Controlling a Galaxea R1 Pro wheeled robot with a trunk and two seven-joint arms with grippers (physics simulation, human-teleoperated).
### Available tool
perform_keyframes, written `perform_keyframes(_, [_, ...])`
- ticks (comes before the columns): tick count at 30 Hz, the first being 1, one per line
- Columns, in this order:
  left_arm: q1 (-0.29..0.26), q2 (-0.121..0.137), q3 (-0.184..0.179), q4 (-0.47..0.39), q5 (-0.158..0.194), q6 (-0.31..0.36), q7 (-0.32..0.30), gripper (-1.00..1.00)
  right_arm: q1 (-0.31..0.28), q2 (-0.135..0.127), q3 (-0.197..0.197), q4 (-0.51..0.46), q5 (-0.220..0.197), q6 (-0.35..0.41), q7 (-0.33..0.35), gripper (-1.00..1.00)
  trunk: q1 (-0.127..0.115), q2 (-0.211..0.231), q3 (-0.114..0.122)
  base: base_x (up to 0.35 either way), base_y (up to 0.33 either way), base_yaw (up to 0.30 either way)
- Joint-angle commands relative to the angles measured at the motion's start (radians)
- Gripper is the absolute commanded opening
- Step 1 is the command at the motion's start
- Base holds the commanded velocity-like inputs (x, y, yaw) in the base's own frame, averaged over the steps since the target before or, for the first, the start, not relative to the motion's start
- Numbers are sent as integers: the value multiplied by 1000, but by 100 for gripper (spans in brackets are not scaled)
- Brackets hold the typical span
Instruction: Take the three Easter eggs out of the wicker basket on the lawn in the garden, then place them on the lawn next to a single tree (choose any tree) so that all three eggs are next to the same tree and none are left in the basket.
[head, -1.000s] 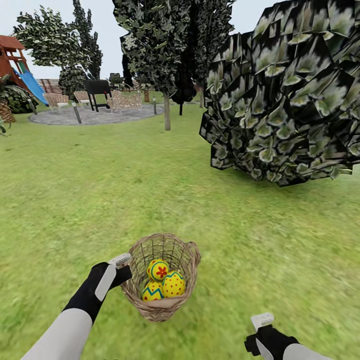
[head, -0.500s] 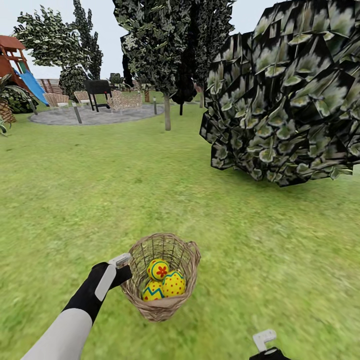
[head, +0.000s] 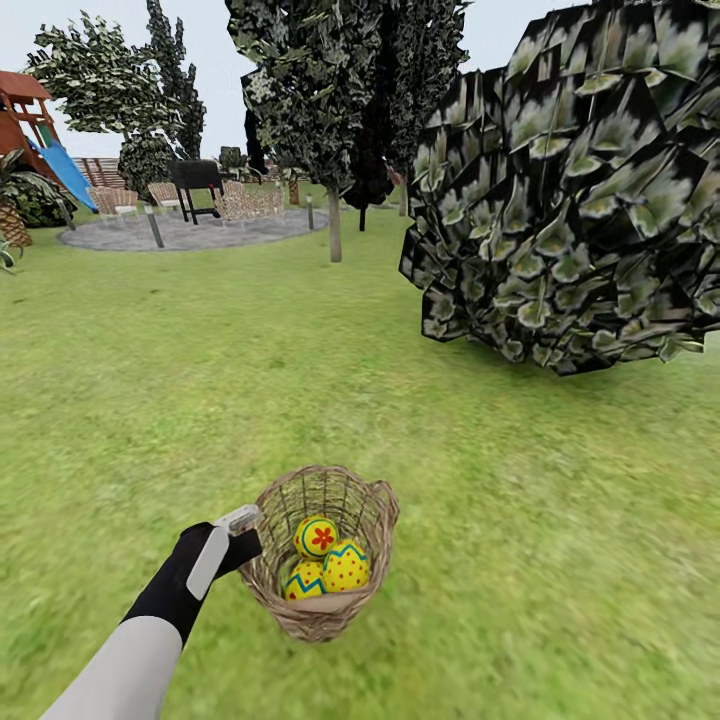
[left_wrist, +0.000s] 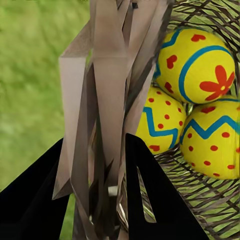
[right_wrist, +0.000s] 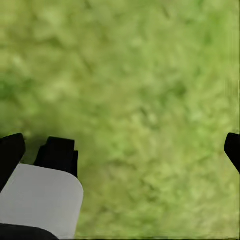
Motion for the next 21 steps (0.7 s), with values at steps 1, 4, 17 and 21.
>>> perform_keyframes(1, [-1, -1, 4, -2, 18, 1, 8, -100, 14, 0, 2, 5, 7, -2, -4, 100, -4, 7, 3, 0, 0, 0])
perform_keyframes(4, [-1, -1, 4, -2, 18, 1, 8, -100, 53, -5, 2, 24, 32, -4, -4, 100, -16, 28, 12, 0, 0, 0])
perform_keyframes(17, [-1, -1, 40, -3, 18, 1, 8, -100, 129, -3, 2, 27, 50, -66, -4, 100, -31, 56, 24, 0, 0, 204])
perform_keyframes(21, [-1, -1, 40, -2, 17, 10, 8, -100, 129, -3, 2, 27, 53, -66, -4, 100, -31, 56, 24, 210, 0, 213])
